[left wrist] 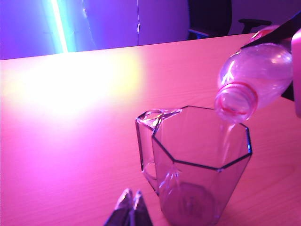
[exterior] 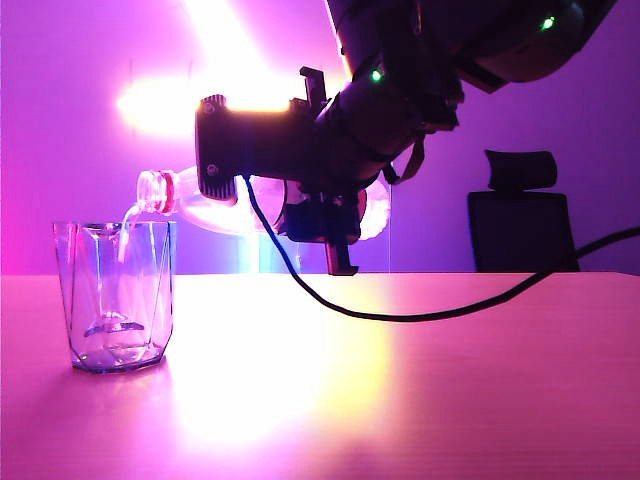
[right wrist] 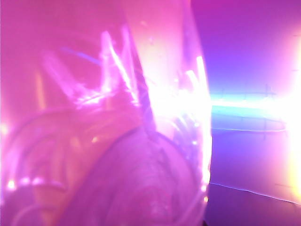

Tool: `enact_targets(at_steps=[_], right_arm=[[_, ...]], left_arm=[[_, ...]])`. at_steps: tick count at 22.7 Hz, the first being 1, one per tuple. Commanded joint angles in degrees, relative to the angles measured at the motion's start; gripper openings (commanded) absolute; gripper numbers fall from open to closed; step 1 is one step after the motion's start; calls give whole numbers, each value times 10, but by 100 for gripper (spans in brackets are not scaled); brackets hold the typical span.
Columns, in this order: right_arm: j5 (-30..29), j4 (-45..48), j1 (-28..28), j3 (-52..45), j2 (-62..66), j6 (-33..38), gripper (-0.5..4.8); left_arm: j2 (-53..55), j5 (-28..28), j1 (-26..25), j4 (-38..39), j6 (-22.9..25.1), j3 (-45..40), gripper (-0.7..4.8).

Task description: Pick up the mineral water bottle on the table and pour water into the mug until it's half full.

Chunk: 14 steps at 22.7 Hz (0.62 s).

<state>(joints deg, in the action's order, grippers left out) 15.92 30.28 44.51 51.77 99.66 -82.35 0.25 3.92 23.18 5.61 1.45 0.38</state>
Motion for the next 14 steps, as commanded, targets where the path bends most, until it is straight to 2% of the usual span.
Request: enact_targets(at_steps=[1,14], right_arm=[[7,45,2,6,-5,-10,243],[7,60,3,6,-5,-33,244]], left_arm=[[1,-1,1,-3,-2,1,-2],[1,-1,1,-3,-2,1,-2]])
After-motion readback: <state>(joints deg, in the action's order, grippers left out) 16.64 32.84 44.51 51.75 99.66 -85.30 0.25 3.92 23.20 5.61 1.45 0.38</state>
